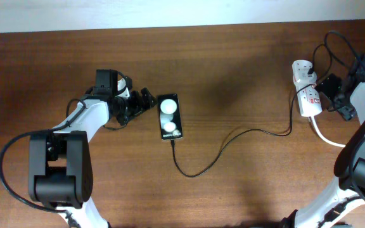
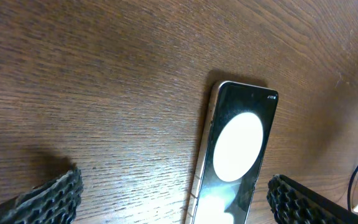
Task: Plug charger to phone and switch on socket
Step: 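Press the power strip's switch down with the right gripper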
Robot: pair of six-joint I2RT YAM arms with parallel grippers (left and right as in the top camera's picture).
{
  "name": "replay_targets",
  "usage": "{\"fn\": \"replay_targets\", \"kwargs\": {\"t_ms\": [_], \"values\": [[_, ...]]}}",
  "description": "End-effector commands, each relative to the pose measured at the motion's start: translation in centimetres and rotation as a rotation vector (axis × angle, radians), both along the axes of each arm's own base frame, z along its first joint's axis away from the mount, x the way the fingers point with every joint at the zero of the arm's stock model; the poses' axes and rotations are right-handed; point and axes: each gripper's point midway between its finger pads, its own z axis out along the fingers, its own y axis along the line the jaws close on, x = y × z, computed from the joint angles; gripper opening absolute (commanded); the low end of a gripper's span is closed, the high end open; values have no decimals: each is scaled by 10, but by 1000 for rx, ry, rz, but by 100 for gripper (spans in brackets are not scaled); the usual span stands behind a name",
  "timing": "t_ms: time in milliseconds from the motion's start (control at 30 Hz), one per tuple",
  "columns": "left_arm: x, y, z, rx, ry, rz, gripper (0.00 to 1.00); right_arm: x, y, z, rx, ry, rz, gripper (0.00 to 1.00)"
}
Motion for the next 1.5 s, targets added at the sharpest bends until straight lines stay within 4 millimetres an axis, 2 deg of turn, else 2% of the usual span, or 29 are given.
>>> {"fn": "replay_targets", "kwargs": {"t_ms": [0, 167, 367, 533, 667, 867, 1167, 1467], "values": [[-1, 1, 6, 13, -21, -8, 99, 8, -1, -3, 3, -19, 11, 99], [-1, 1, 6, 13, -21, -8, 99, 9, 4, -29, 46, 6, 23, 99], [-1, 1, 6, 13, -21, -8, 99, 13, 2, -30, 39, -8, 24, 99], [-1, 1, 6, 13, -21, -8, 99, 18, 14, -49, 51, 16, 49, 99], [-1, 1, 6, 13, -21, -8, 99, 25, 26, -48, 59, 3, 80, 99], [-1, 1, 6, 13, -21, -8, 99, 31, 27, -46, 60, -21, 87, 99], [-1, 1, 6, 13, -21, -8, 99, 19, 33, -51, 90, 32, 87, 99], [0, 1, 6, 13, -21, -7, 99, 15, 44, -54, 146, 41, 103, 99]]}}
